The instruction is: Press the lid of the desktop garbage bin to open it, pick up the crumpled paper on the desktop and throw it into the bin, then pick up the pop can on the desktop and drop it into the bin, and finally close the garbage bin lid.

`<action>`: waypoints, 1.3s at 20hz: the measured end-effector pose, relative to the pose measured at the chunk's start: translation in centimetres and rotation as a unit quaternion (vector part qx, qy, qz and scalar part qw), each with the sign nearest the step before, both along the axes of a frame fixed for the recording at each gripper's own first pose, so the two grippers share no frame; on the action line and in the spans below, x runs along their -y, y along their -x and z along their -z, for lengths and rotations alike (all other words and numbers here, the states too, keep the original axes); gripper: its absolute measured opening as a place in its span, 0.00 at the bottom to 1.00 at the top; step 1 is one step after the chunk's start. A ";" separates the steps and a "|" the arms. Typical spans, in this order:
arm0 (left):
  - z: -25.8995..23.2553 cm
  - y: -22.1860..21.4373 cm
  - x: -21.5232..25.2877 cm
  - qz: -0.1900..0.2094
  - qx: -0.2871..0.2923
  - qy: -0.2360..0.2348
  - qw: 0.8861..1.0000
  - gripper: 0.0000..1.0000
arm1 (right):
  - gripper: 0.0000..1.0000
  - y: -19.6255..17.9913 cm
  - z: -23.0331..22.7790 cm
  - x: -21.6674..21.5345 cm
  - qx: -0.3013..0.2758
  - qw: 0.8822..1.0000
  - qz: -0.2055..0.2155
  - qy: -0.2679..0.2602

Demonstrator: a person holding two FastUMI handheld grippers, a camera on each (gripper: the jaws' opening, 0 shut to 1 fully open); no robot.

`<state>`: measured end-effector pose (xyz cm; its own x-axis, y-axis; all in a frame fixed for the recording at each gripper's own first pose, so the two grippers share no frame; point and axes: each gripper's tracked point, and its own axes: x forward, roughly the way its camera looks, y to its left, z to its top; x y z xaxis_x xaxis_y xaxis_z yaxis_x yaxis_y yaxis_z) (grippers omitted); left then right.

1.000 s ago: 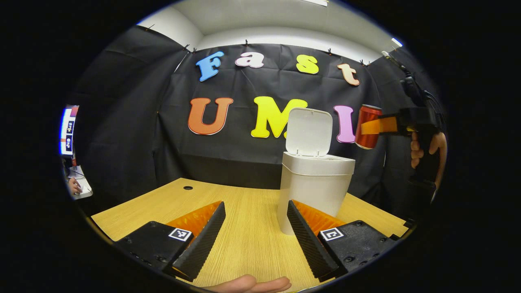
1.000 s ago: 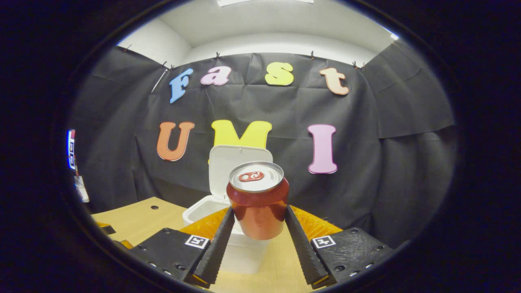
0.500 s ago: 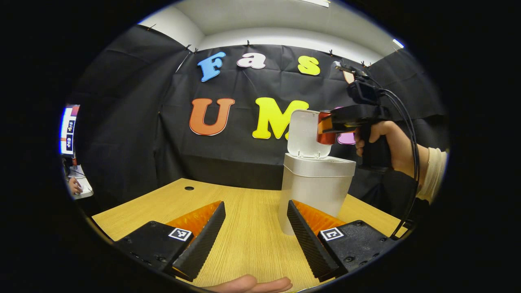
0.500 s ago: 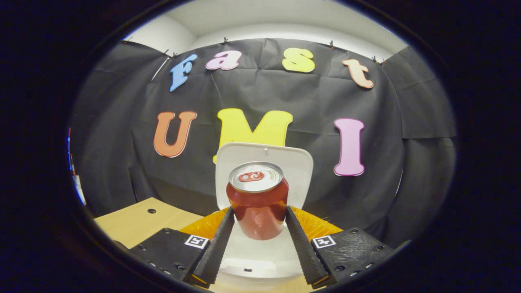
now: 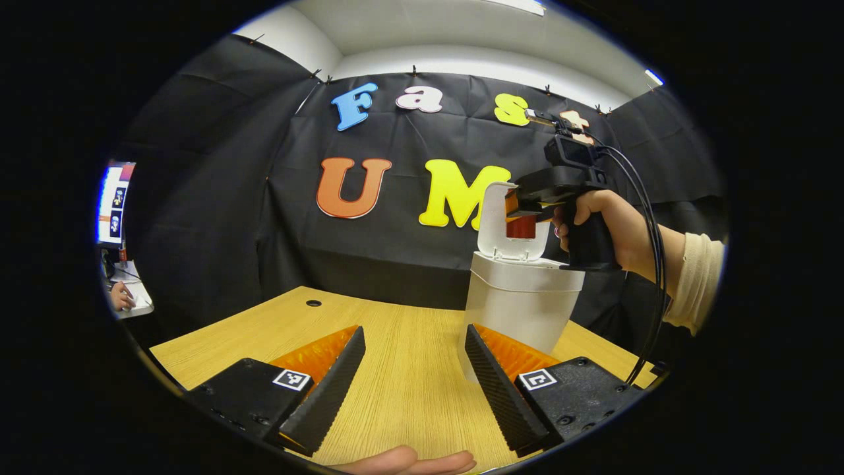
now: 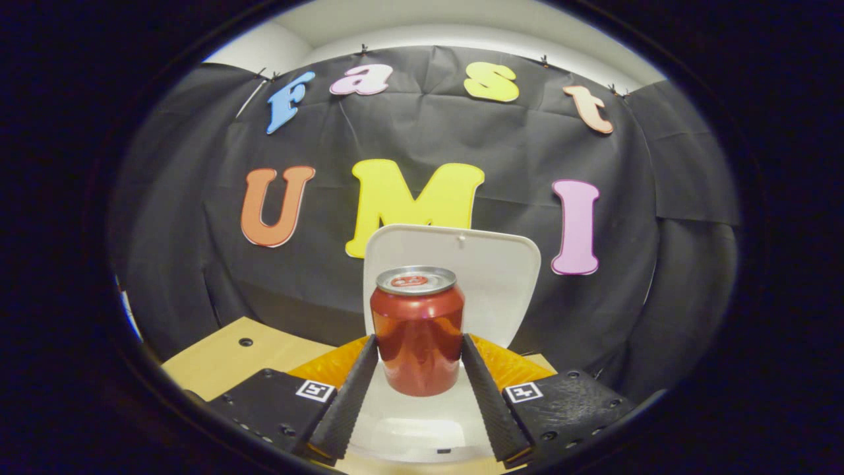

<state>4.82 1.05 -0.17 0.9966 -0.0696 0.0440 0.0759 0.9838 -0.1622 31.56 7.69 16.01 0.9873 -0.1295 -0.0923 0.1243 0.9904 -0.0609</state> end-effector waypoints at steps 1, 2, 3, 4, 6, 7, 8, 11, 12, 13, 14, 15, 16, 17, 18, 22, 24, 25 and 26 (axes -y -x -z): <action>0.0 0.1 -0.2 0.000 -0.001 0.000 1.000 0.99 | 0.78 -0.1 -0.2 0.4 0.000 1.000 0.006 -0.008; 0.0 0.1 -0.4 -0.002 -0.002 0.000 1.000 0.98 | 0.82 -0.1 -0.5 0.7 -0.001 1.000 0.009 -0.015; 0.1 0.0 -0.6 -0.003 -0.003 0.000 1.000 0.99 | 0.82 0.0 -0.9 0.9 0.000 1.000 0.012 -0.022; 0.2 -0.1 -0.7 -0.005 -0.005 0.001 1.000 0.99 | 0.80 0.0 -1.3 1.3 0.000 1.000 0.017 -0.026; 0.4 -0.1 -1.0 -0.007 -0.010 0.006 1.000 0.99 | 0.82 0.4 -3.3 1.7 0.019 0.999 0.015 -0.030; 0.4 -0.1 -0.9 -0.005 -0.012 0.006 1.000 0.99 | 0.82 0.6 -4.8 1.9 0.036 0.999 0.012 -0.031; 0.4 0.0 -0.9 -0.004 -0.013 0.005 1.000 0.99 | 0.86 0.8 -6.6 2.2 0.058 0.998 0.009 -0.031; 0.0 0.3 -0.9 -0.004 -0.007 -0.002 1.000 0.98 | 0.86 1.0 -11.9 2.4 0.115 0.992 -0.008 -0.046; 0.0 0.3 -0.7 -0.001 -0.005 -0.004 1.000 0.99 | 0.88 0.6 -13.1 2.7 0.123 0.991 -0.008 -0.050; -0.1 0.2 -0.7 -0.001 -0.002 -0.006 1.000 0.99 | 0.87 0.2 -13.7 3.1 0.126 0.991 -0.008 -0.053; -0.2 0.4 -1.0 -0.004 -0.001 -0.007 1.000 0.99 | 0.87 -0.6 -14.2 3.4 0.124 0.991 -0.005 -0.053; -0.3 0.4 -1.1 -0.007 -0.001 -0.007 1.000 0.98 | 0.87 -1.5 -14.4 3.4 0.116 0.992 -0.006 -0.047; -0.4 0.6 -1.1 -0.007 0.001 -0.006 1.000 0.98 | 0.87 -2.5 -14.2 3.3 0.107 0.994 -0.006 -0.036; -0.6 0.8 -1.1 -0.004 0.004 -0.006 1.000 0.99 | 0.88 -3.4 -14.0 3.4 0.097 0.995 -0.001 -0.022; -0.7 0.8 -1.2 -0.003 0.007 -0.005 1.000 0.98 | 0.87 -4.4 -13.5 3.4 0.088 0.996 0.005 -0.003; -0.3 0.5 -1.6 -0.016 0.002 0.001 1.000 0.99 | 0.90 -6.3 -9.9 2.4 0.031 0.999 -0.003 0.027; 0.1 0.4 -2.5 -0.025 -0.006 0.005 1.000 0.99 | 0.89 -6.4 -7.6 2.7 -0.007 0.999 0.007 0.046; 0.2 0.1 -3.4 -0.031 -0.007 0.006 0.999 0.98 | 0.93 -6.0 -7.0 2.2 -0.016 0.998 -0.004 0.058; 0.2 0.0 -3.9 -0.035 -0.008 0.007 0.999 0.98 | 0.94 -5.7 -7.8 1.4 0.001 0.998 -0.019 0.059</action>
<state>4.85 4.94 -0.38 0.9996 0.0002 0.0295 0.0050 0.9842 -0.1768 37.29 6.33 23.84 0.9918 -0.1028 -0.0759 0.0880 0.9802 -0.1776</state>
